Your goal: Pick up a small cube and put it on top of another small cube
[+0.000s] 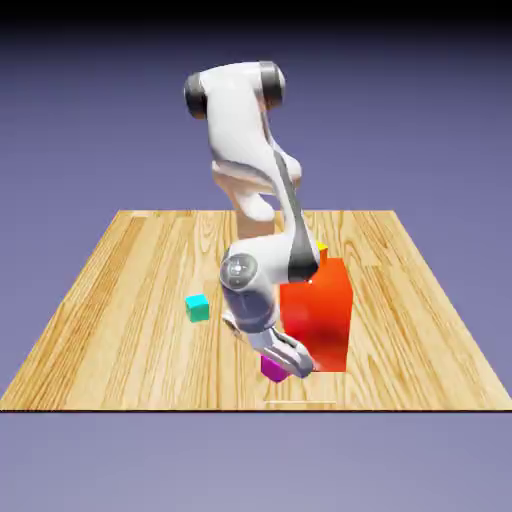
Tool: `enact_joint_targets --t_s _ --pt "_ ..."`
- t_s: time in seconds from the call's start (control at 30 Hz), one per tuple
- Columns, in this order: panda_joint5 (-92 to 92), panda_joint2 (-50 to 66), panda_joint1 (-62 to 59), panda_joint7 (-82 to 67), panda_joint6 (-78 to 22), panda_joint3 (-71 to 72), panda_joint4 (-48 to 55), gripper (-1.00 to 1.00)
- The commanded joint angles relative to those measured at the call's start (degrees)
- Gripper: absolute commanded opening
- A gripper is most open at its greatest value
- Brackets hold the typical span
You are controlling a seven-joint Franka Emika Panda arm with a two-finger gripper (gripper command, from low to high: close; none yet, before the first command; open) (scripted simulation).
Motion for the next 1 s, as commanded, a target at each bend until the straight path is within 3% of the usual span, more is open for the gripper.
enact_joint_targets --t_s 0.0,0.63,0.87,0.9,0.97 --pt "-1.26 -1.81 0.56 -1.94 -0.21 -2.09 -1.78 -1.00" --pt "-21.98 -36.10 11.06 -40.80 -3.52 -41.55 -35.54 -1.00" --pt "-20.57 -22.97 10.01 -42.50 12.59 -41.80 -38.78 -1.00" --pt "-20.57 -22.96 10.01 -42.50 12.59 -41.80 -38.78 1.00" --pt "-20.78 -24.99 10.17 -42.24 10.11 -41.76 -38.28 1.00"
